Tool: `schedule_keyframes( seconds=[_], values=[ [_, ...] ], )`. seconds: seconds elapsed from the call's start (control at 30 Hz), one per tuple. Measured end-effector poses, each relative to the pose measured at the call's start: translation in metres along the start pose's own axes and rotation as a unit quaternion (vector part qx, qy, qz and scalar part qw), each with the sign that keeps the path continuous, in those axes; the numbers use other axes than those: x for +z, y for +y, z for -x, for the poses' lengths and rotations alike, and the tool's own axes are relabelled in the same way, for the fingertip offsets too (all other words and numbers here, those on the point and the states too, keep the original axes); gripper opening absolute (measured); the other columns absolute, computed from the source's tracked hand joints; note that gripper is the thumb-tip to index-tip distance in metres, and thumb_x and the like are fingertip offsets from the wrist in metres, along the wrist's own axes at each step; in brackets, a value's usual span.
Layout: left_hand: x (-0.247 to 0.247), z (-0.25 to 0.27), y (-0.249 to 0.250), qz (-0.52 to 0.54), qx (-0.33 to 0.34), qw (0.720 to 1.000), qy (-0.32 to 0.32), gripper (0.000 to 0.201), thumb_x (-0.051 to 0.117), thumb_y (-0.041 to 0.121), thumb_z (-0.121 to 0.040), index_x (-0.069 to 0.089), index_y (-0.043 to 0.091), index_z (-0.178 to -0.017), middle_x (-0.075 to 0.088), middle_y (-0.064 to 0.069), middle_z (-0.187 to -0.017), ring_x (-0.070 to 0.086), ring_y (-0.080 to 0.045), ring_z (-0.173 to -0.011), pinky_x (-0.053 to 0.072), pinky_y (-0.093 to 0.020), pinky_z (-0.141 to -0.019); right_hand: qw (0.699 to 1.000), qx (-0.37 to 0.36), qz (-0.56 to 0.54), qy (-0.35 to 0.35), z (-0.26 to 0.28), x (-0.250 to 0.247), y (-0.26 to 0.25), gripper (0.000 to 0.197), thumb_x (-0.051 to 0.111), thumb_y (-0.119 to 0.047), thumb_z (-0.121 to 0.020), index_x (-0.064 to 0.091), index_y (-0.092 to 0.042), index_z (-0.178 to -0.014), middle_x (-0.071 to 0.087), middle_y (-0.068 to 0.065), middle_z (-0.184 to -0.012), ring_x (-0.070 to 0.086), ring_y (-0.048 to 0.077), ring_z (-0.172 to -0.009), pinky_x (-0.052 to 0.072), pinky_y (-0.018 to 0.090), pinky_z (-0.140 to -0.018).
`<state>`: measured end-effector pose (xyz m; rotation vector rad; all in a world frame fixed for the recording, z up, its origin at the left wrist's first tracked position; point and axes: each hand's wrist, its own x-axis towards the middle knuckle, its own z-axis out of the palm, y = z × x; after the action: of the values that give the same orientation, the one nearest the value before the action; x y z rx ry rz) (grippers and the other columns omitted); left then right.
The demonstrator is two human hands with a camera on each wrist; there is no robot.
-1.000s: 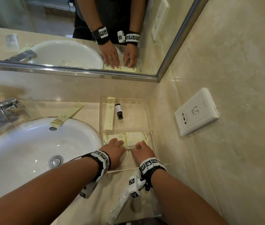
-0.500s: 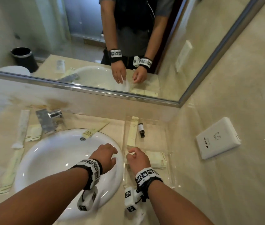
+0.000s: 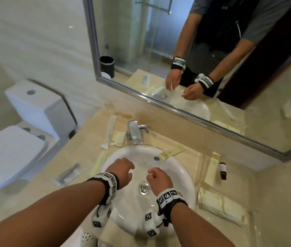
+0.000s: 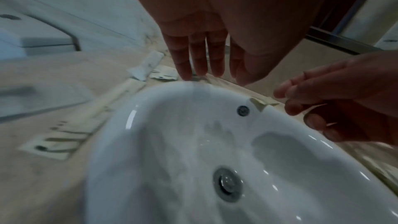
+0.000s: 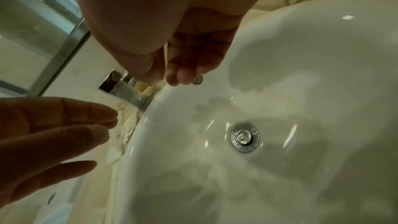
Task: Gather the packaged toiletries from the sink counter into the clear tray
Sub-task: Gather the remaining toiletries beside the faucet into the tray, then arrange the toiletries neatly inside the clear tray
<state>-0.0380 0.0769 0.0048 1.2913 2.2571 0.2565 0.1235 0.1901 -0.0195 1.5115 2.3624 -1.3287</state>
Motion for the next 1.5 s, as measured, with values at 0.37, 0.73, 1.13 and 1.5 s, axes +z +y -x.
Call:
schedule_keyframes(
  seconds=[0.37, 0.73, 1.13, 1.5],
  values=[
    [-0.065, 0.01, -0.155, 0.004, -0.1, 0.994, 0.037, 0.039, 0.051, 0.026, -0.095, 0.05, 0.029, -0.134, 0.045, 0.002, -0.142, 0.047, -0.023, -0.126, 0.042, -0.037, -0.102, 0.987, -0.064, 0.131, -0.066, -0.054, 0.092, -0.109, 0.031, 0.056, -0.033, -0.092, 0.064, -0.028, -0.122, 0.056, -0.002, -0.13, 0.06, 0.016, -0.112, 0.046, 0.029, -0.1],
    [-0.09, 0.003, -0.238, 0.014, -0.176, 0.984, 0.026, 0.044, 0.052, 0.029, -0.094, 0.046, 0.029, -0.138, 0.049, 0.002, -0.14, 0.056, -0.021, -0.119, 0.048, -0.035, -0.096, 0.97, -0.055, 0.229, -0.066, -0.115, 0.127, -0.155, 0.055, 0.057, -0.033, -0.088, 0.052, -0.029, -0.143, 0.026, 0.001, -0.16, 0.038, 0.019, -0.142, 0.039, 0.033, -0.112],
    [-0.048, -0.063, -0.188, -0.064, -0.089, 0.989, -0.099, 0.055, 0.051, 0.043, -0.094, 0.039, 0.021, -0.143, 0.051, -0.006, -0.138, 0.053, -0.026, -0.123, 0.047, -0.038, -0.099, 0.929, -0.046, 0.343, -0.131, -0.174, 0.123, -0.171, 0.076, 0.057, -0.022, -0.092, 0.016, -0.025, -0.156, 0.013, 0.002, -0.16, 0.044, 0.03, -0.137, 0.047, 0.044, -0.104],
    [-0.028, -0.092, -0.166, -0.129, -0.109, 0.978, -0.121, 0.051, 0.061, 0.042, -0.088, 0.045, 0.012, -0.126, 0.059, -0.009, -0.123, 0.061, -0.03, -0.11, 0.049, -0.039, -0.085, 0.907, -0.081, 0.405, -0.087, -0.177, 0.132, -0.168, 0.056, 0.065, -0.023, -0.088, 0.04, -0.018, -0.137, 0.041, 0.009, -0.133, 0.065, 0.031, -0.1, 0.052, 0.038, -0.07]
  ],
)
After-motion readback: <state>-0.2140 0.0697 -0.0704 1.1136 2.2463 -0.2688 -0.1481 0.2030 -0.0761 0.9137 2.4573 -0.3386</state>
